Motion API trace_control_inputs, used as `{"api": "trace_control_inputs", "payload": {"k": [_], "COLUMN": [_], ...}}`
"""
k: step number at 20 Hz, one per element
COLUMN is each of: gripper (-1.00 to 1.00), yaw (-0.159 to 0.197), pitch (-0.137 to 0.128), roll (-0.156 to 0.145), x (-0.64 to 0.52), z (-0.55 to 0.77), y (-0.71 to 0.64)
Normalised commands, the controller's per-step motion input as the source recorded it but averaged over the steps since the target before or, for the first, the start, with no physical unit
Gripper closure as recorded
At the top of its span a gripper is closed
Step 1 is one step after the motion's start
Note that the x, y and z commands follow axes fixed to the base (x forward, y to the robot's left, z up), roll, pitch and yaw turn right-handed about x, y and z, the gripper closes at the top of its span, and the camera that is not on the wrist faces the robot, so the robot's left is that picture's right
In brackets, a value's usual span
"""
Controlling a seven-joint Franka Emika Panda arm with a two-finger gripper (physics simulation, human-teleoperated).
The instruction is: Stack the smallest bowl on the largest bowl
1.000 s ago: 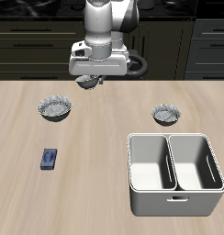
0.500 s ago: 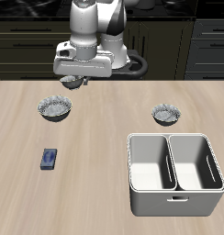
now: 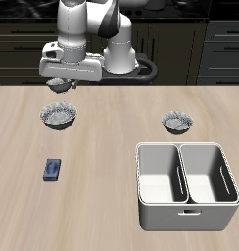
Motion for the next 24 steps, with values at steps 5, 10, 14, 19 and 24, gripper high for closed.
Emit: {"api": "trace_control_inputs", "payload": {"k": [5, 10, 14, 19, 24], "gripper": [1.0, 1.0, 1.0, 1.0, 1.0], "yaw": [0.006, -0.002, 0.004, -0.012, -0.01], "pitch": [0.0, 0.028, -0.012, 0.018, 0.051], "roll": [-0.025, -0.015, 0.002, 0.001, 0.004], "x": [-0.07, 0.0, -0.02, 0.05, 0.07], "z": [-0.01, -0.09, 0.0, -0.14, -0.3], "y": [-0.26, -0.14, 0.04, 0.08, 0.06]}}
